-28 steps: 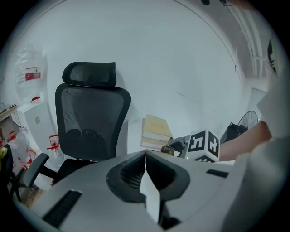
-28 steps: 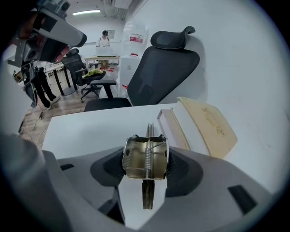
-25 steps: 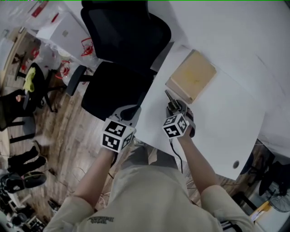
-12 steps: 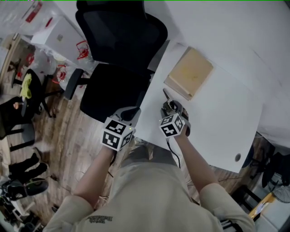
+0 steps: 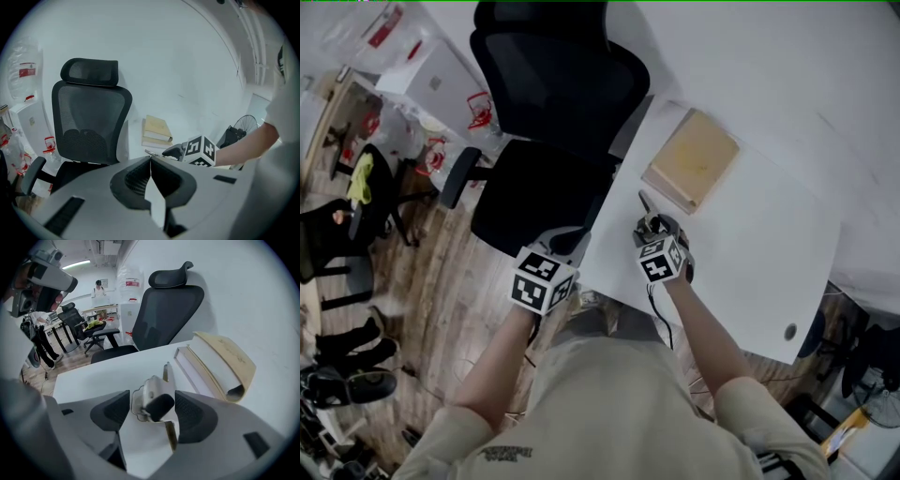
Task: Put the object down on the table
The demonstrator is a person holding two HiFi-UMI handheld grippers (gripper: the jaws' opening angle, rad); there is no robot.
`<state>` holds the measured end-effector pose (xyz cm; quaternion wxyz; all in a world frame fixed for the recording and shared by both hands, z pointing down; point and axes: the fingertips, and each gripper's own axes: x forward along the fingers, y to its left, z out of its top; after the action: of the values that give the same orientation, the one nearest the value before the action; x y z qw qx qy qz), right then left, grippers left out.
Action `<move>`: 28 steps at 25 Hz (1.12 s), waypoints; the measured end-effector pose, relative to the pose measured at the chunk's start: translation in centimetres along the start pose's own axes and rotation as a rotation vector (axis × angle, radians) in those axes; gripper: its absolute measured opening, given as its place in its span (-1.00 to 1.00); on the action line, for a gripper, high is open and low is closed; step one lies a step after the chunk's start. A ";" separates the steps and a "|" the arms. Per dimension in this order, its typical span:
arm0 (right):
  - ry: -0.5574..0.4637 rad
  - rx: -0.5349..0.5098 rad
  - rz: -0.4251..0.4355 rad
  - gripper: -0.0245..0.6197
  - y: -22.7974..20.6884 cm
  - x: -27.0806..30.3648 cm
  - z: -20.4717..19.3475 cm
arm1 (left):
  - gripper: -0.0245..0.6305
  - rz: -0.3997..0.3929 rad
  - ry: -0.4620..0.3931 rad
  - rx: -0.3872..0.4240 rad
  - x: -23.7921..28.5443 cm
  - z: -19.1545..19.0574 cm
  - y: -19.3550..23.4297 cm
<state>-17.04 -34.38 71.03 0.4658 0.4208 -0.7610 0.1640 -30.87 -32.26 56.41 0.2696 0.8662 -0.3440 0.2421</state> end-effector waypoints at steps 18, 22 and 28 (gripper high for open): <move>-0.242 0.163 0.129 -0.10 -0.6 -8.4 4.7 | -0.86 0.036 -0.099 0.015 -3.5 3.3 -2.0; -0.351 0.172 0.132 -0.28 -1.6 -13.3 7.2 | -0.86 0.049 -0.154 0.051 -5.2 5.4 -3.4; -0.509 0.180 0.136 -0.49 -3.3 -21.1 11.1 | -0.86 0.055 -0.230 0.114 -7.3 8.8 -5.3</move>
<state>-16.34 -33.18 47.03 0.2083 0.4362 -0.8623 0.1511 -29.68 -31.13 43.91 0.1718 0.8924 -0.3820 0.1678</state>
